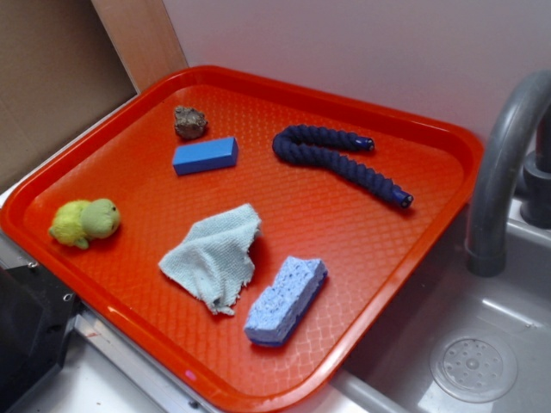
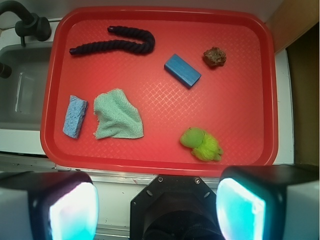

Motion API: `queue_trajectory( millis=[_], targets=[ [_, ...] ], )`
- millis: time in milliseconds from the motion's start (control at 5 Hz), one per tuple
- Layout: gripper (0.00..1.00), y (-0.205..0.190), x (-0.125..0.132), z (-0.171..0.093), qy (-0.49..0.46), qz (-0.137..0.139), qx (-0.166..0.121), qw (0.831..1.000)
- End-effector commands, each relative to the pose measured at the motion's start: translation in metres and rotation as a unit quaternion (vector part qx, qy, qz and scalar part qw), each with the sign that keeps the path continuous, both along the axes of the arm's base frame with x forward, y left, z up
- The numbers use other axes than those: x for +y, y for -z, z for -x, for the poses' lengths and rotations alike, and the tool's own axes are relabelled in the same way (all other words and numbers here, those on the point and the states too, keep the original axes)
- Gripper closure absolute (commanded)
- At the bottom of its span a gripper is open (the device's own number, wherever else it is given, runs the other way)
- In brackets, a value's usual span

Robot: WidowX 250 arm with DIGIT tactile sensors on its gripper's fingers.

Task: Grab the blue cloth.

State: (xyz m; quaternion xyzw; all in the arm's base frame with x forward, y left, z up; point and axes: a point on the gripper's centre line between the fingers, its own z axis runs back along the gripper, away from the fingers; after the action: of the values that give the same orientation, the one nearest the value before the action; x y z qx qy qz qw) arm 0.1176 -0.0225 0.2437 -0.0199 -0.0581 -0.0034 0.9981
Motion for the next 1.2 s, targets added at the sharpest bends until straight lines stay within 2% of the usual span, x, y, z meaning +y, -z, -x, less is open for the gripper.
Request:
queue_trajectory(
  millis=[0, 200, 400, 600, 800, 1000],
  targets=[
    [0.0, 0.0, 0.0, 0.0, 0.0, 0.0, 0.0, 1.0],
    [0.0, 0.008, -0.023, -0.031, 0.124, -0.041, -0.02, 0.991],
    [0.0, 0.026, -0.057, -0.052, 0.245, -0.084, -0.048, 0.965],
    [0.0, 0.058, -0.093, -0.054, 0.366, -0.099, -0.036, 0.925],
    [0.0, 0.109, -0.099, -0.049, 0.484, -0.093, 0.002, 0.87],
    [0.0, 0.151, -0.088, -0.051, 0.528, -0.089, 0.021, 0.845]
  ],
)
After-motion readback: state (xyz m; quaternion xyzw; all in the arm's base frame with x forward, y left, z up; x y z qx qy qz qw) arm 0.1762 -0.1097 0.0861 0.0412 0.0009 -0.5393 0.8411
